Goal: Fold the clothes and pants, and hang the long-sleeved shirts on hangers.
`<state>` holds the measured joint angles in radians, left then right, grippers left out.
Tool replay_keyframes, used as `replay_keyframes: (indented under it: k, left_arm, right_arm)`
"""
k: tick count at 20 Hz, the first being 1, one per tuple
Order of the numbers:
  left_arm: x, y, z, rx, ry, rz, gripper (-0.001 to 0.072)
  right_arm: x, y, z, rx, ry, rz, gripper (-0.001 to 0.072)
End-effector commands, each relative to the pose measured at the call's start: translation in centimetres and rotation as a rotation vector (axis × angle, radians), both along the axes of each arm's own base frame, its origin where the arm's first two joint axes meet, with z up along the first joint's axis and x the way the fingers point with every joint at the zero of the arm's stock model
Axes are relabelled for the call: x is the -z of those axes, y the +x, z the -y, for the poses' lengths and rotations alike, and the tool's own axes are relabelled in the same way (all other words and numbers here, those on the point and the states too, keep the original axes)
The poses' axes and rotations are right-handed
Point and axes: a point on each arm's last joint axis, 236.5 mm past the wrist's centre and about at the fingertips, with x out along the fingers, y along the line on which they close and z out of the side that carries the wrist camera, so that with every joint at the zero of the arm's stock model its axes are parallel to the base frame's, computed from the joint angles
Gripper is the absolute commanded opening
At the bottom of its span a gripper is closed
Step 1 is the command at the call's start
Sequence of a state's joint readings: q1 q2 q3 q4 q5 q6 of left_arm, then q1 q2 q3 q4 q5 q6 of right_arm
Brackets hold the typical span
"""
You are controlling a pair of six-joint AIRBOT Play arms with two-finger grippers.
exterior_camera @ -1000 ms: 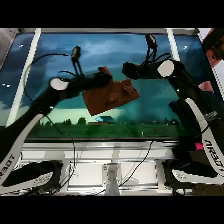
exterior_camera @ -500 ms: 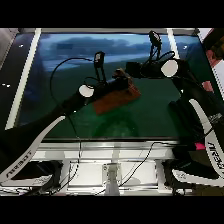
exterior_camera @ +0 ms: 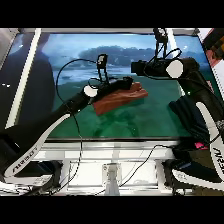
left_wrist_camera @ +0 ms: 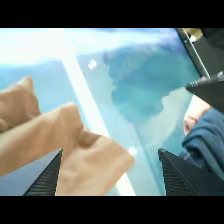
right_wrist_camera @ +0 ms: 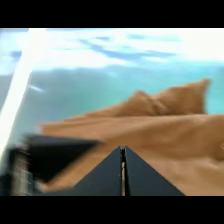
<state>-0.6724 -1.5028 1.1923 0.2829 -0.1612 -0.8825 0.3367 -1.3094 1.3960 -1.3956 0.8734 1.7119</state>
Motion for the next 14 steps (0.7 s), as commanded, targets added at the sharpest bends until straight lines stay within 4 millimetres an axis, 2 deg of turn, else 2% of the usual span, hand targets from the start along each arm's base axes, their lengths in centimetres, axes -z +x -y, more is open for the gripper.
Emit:
replay_keyframes:
  k: [1,2,3,5,6,8,10,11,12,14]
  left_arm:
    - [-2.0,1.1,-1.7,-0.034,-0.021,0.029,0.0710]
    - [-2.9,1.6,-2.6,-0.053,-0.030,0.041,0.0710]
    - [-3.9,2.2,-3.7,-0.074,-0.039,0.055,0.0710]
    - [-5.5,3.2,-5.7,-0.114,-0.055,0.080,0.0710]
    - [-6.1,3.7,-6.6,-0.130,-0.060,0.088,0.0709]
    - [-6.9,4.2,-7.8,-0.153,-0.067,0.100,0.0710]
    - [-7.0,4.4,-8.1,-0.157,-0.068,0.100,0.0710]
    - [-6.9,4.3,-8.0,-0.149,-0.067,0.097,0.0710]
    - [-6.9,4.2,-7.9,-0.144,-0.067,0.096,0.0709]
    - [-6.9,4.1,-7.8,-0.141,-0.068,0.094,0.0709]
  right_arm:
    - [1.3,-0.3,3.8,0.010,-0.204,-0.013,0.0053]
    - [1.5,-0.2,5.1,0.023,-0.260,-0.010,0.0112]
    - [1.7,0.1,6.5,0.042,-0.297,-0.012,0.0137]
    - [2.6,0.2,9.6,0.103,-0.303,-0.054,0.0147]
    - [3.5,0.1,11.2,0.139,-0.292,-0.091,0.0219]
    - [6.4,-1.1,13.4,0.193,-0.250,-0.188,0.0235]
    - [9.5,-2.6,14.3,0.235,-0.175,-0.285,0.0348]
    - [10.9,-3.2,14.3,0.261,-0.115,-0.328,0.0458]
    - [12.2,-3.9,13.7,0.282,-0.042,-0.374,0.0527]
    - [14.6,-4.8,12.0,0.315,0.107,-0.465,0.0527]
